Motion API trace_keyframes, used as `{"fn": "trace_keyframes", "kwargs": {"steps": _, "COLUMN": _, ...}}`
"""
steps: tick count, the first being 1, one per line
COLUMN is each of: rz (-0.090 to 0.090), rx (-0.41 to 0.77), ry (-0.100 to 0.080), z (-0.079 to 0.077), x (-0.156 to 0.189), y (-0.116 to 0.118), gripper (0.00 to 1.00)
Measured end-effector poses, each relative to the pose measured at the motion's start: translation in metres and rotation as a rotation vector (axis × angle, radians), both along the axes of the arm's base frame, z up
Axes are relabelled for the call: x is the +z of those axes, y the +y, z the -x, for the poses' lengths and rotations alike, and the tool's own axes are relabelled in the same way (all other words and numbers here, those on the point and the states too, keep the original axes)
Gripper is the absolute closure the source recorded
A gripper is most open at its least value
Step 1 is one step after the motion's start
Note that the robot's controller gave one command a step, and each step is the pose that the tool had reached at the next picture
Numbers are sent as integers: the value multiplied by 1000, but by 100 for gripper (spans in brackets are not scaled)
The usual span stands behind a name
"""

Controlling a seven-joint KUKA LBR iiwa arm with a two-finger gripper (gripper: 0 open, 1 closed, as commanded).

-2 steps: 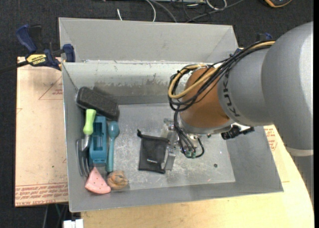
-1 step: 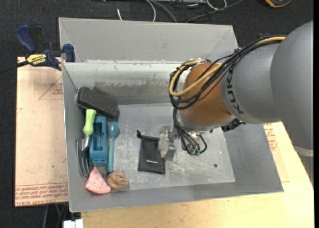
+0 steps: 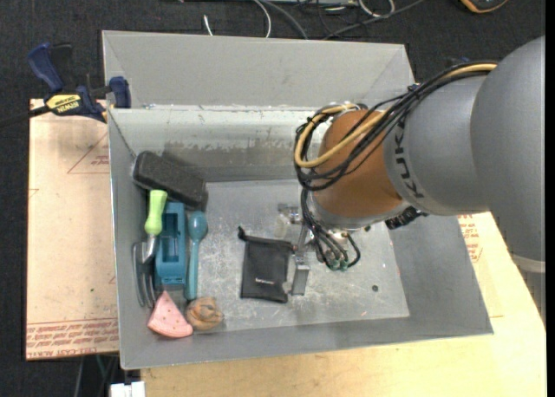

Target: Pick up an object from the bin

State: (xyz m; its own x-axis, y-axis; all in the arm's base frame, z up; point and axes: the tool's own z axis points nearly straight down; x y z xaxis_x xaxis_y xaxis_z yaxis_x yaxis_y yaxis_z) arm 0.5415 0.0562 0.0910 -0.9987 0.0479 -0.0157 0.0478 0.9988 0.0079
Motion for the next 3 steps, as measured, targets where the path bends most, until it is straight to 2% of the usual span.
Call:
{"fn": "trace_keyframes", "kwargs": {"steps": 1, "rz": 0, "rx": 0, "ry": 0, "z": 0, "x": 0, "y": 0, "gripper": 0}}
{"fn": "trace_keyframes", "kwargs": {"steps": 2, "rz": -3, "rx": -105, "ry": -1, "z": 3, "x": -10, "y": -2, "gripper": 0}}
{"fn": "trace_keyframes", "kwargs": {"steps": 3, "rz": -6, "rx": -261, "ry": -3, "z": 7, "x": -20, "y": 6, "gripper": 100}}
